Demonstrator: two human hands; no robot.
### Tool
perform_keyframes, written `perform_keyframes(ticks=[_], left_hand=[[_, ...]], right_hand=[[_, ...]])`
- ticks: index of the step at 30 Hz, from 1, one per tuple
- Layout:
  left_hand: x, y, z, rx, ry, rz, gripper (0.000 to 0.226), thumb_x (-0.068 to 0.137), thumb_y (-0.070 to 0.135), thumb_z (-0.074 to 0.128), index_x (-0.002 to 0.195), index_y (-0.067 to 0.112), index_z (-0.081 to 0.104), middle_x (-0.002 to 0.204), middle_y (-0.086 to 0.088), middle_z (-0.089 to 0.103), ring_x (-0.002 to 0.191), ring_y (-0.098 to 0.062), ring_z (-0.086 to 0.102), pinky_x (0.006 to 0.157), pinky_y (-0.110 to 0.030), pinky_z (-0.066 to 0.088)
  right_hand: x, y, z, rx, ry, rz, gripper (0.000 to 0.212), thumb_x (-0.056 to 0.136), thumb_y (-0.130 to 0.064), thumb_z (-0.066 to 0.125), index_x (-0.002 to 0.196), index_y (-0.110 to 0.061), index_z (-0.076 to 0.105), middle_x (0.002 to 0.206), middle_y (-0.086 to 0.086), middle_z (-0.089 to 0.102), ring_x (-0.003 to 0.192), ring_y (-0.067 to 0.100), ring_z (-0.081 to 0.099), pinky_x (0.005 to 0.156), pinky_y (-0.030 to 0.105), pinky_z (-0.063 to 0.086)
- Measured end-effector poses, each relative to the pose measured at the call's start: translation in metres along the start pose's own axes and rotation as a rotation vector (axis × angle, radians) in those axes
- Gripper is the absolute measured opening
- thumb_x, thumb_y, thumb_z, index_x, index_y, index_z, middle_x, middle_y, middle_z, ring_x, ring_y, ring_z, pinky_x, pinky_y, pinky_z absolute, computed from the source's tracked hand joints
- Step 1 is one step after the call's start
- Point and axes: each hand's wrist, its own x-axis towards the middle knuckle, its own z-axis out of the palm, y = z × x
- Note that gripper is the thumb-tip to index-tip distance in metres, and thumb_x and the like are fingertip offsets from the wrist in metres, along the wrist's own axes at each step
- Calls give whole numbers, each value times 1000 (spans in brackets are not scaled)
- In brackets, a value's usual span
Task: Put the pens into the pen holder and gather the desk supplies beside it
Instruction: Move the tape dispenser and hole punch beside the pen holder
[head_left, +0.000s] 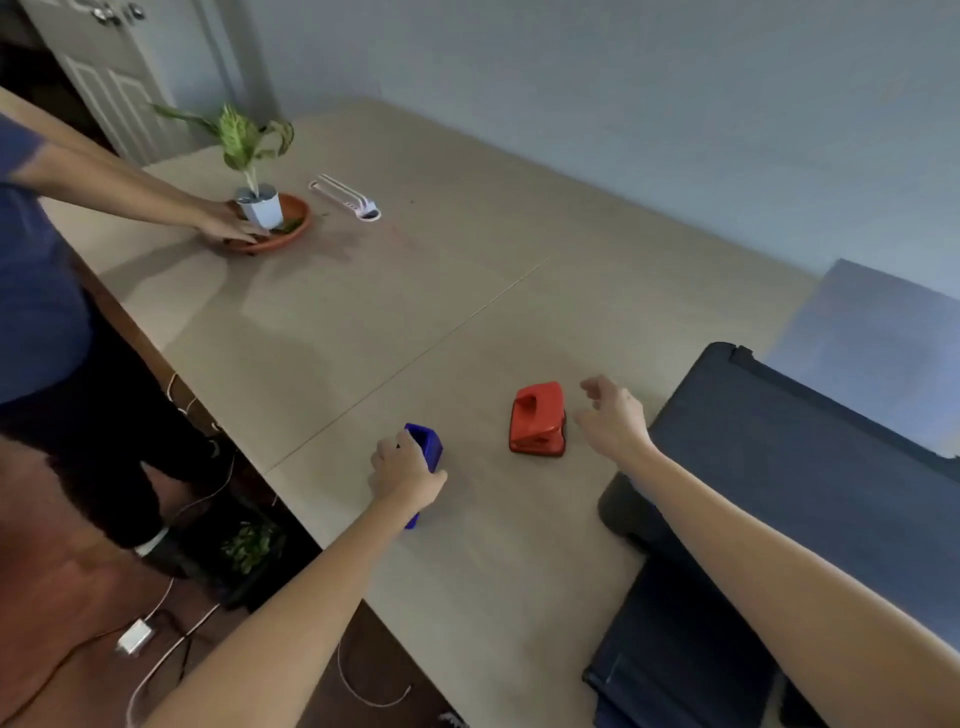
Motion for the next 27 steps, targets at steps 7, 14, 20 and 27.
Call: perform_keyframes(ticks=[7, 14, 20, 27], left_hand=[[38, -34, 12, 23, 18, -51, 53, 77, 37, 73, 115, 9, 48, 106, -7, 67, 93, -30, 67, 64, -31, 47], [55, -45, 12, 90, 47, 31, 45, 72, 42, 74, 97, 8, 58, 80, -2, 60, 71, -26, 57, 59, -28, 45], [50, -47, -3, -51, -36, 167, 30, 69, 41, 72, 88, 18, 69, 70, -3, 69, 70, -23, 66, 58, -30, 50], [-22, 30, -42, -335, -99, 318, 42, 52, 51, 73, 51, 18, 49, 43, 3, 43, 53, -25, 44, 54, -29, 35]], right_hand=[[54, 9, 77, 211, -45, 472, 16, 79, -16, 63, 80, -2, 56, 74, 9, 54, 64, 22, 54, 52, 30, 44], [75, 19, 102, 666, -50, 596, 43, 84, 3, 59, 126, 1, 50, 127, 19, 55, 108, 32, 60, 63, 31, 57], [65, -6, 65, 727, -63, 453, 22, 81, 6, 59, 103, 2, 56, 111, 18, 57, 85, 31, 67, 71, 40, 60], [13, -36, -73, 930, -29, 141, 13, 87, 6, 57, 81, -3, 49, 90, 21, 59, 66, 29, 64, 58, 30, 62]])
